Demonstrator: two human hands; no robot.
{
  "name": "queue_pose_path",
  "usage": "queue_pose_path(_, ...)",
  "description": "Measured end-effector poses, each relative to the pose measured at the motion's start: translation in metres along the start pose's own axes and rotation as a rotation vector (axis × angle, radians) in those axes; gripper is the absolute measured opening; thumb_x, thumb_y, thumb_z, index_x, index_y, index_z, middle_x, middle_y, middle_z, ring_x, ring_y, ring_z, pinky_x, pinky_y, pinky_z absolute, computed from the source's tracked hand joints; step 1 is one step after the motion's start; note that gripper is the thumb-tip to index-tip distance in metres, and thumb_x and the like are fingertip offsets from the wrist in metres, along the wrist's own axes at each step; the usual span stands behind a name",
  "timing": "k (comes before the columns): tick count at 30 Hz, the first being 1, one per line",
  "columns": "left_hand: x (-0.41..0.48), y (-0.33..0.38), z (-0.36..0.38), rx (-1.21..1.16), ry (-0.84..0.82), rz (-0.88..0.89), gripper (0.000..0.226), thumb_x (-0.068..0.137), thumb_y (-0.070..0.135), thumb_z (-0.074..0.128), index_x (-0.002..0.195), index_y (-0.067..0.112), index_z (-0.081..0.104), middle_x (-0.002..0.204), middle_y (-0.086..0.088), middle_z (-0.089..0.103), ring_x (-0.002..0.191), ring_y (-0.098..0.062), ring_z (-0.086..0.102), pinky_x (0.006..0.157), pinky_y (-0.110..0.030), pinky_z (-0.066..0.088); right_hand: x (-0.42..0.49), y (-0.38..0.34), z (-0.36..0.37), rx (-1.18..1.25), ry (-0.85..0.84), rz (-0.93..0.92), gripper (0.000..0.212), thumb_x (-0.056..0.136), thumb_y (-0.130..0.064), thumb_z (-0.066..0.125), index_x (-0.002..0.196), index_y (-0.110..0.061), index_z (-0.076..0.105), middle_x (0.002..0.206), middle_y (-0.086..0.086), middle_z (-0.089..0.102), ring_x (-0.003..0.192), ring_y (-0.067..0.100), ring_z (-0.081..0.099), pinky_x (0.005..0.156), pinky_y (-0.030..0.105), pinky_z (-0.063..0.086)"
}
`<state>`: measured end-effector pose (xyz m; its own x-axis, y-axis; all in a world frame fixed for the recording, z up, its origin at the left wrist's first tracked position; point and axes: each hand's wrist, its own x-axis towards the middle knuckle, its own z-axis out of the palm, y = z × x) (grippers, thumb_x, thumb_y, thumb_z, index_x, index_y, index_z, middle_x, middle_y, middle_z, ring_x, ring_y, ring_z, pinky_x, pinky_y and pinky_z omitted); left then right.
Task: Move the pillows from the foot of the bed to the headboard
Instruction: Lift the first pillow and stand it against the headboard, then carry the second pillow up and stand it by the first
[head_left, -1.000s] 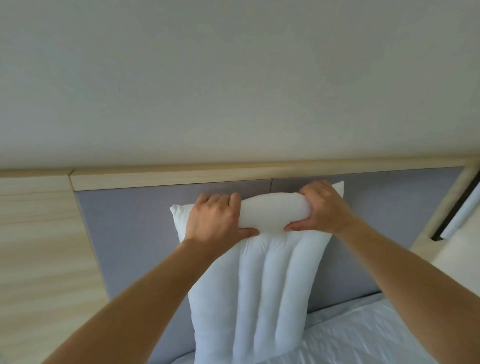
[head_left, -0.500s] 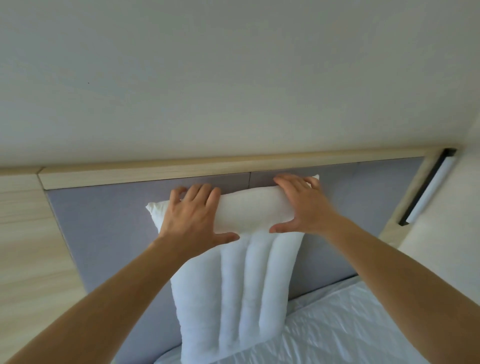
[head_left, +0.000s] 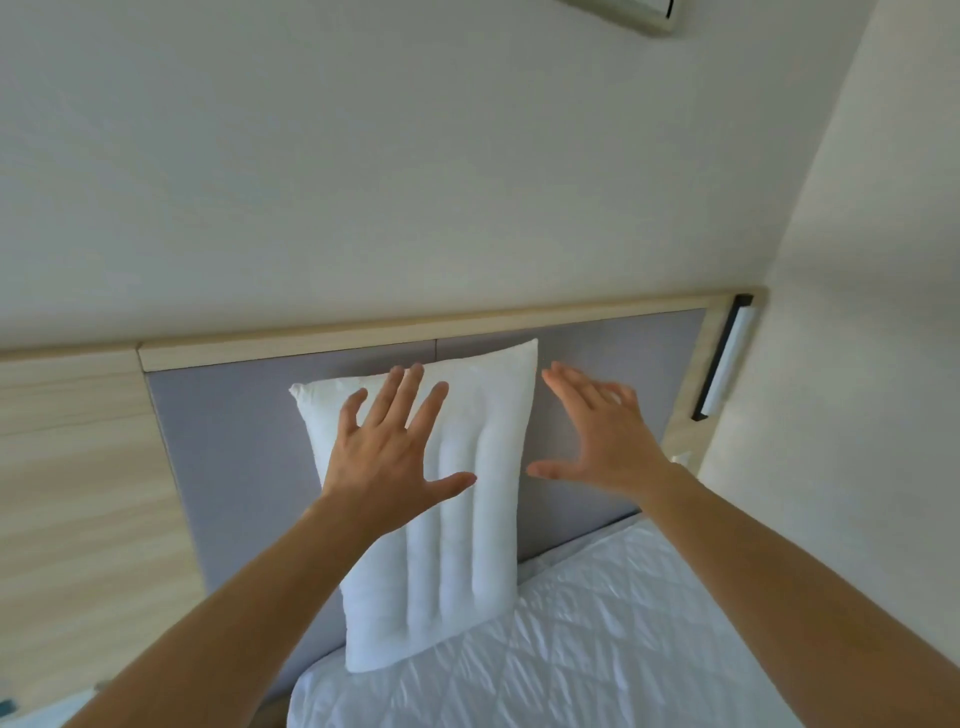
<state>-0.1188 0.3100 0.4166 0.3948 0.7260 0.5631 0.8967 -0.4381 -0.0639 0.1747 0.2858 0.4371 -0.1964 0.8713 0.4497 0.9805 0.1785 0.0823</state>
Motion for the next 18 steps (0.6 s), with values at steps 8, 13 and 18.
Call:
queue_pose_path(8,-0.121,0.122,-0.052,-0.117,-0.086,0.039,0.104,0.078,0.096,0.021,0.161,0.038,-0.007,0.169,0.002,-0.019,0.153,-0.019,-0.023,0.123,-0.051,-0.007,-0.188,-0.014,-0.073,-0.049,-0.068,0.148,0.120,0.066,-0.097,0.038,0.162,-0.031,0.009,0.170,-0.005,0.012,0.156,0.013,0.011,0.120,0.049,0.018)
queue_pose_path(13,-0.201,0.195,-0.089,-0.205,-0.117,0.058,0.104,0.079,0.095,0.020,0.162,0.035,0.002,0.171,0.001,-0.010,0.155,-0.019,-0.016,0.124,-0.052,0.000,-0.311,-0.022,-0.109,-0.082,-0.146,0.222,0.121,0.065,-0.103,0.026,0.161,-0.033,0.006,0.171,-0.006,0.010,0.156,0.015,0.013,0.120,0.053,0.021)
queue_pose_path(18,-0.270,0.251,-0.127,-0.252,-0.153,0.081,0.103,0.081,0.094,0.022,0.161,0.032,0.008,0.171,-0.001,-0.002,0.156,-0.019,-0.011,0.124,-0.054,0.006,-0.414,-0.036,-0.139,-0.087,-0.219,0.312,0.117,0.067,-0.101,0.030,0.161,-0.035,0.008,0.170,-0.008,0.015,0.155,0.014,0.017,0.120,0.050,0.022)
